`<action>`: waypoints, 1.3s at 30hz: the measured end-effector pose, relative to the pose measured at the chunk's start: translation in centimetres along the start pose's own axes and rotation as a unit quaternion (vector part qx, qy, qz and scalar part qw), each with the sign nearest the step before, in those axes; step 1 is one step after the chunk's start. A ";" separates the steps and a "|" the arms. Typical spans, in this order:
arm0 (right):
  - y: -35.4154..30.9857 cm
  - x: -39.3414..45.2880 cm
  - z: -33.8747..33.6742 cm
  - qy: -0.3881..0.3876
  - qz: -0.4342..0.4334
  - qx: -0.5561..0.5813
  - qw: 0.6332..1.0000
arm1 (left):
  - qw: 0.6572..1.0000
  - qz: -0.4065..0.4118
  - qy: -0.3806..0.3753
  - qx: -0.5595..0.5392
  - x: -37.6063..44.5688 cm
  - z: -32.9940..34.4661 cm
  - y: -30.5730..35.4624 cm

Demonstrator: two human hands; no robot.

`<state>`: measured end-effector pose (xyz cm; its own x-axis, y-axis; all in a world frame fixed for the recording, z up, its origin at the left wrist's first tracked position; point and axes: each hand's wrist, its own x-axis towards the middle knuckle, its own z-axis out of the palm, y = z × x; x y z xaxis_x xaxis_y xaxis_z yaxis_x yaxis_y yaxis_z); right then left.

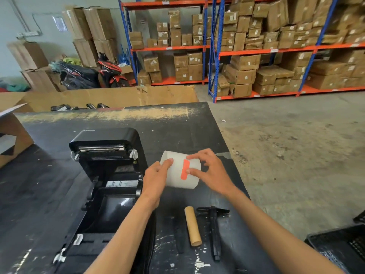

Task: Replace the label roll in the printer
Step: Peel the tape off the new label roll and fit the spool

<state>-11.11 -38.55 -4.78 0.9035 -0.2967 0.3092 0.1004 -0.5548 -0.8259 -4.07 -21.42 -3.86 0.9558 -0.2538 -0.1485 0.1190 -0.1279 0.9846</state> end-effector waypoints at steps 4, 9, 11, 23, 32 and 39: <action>-4.7 -0.8 -1.1 -0.026 -0.008 -0.061 0.998 | 0.994 0.020 -0.042 -0.095 -3.1 -1.3 0.2; -9.4 -3.1 -0.4 0.013 0.001 -0.113 0.993 | 0.986 0.026 -0.058 -0.156 -5.7 -2.6 0.2; -10.5 -4.1 0.4 0.033 0.006 -0.137 0.990 | 0.983 0.032 -0.056 -0.172 -6.7 -3.1 0.2; -14.9 -7.6 3.7 0.107 0.084 -0.168 0.976 | 0.982 0.099 -0.082 -0.140 -10.0 -6.7 -0.6; -16.9 -11.5 6.0 0.082 0.007 -0.213 0.974 | 0.983 0.013 -0.077 -0.164 -11.5 -9.2 -0.1; -16.6 -15.0 5.8 0.042 -0.045 0.018 0.998 | 0.982 -0.002 -0.077 -0.172 -12.0 -10.3 -0.1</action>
<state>-23.89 -20.37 1.59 0.8522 -0.3124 0.4198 0.1957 -0.5537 -0.8094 -12.79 -8.52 -1.23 0.9063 -0.3996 -0.1379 0.2315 0.1961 0.9529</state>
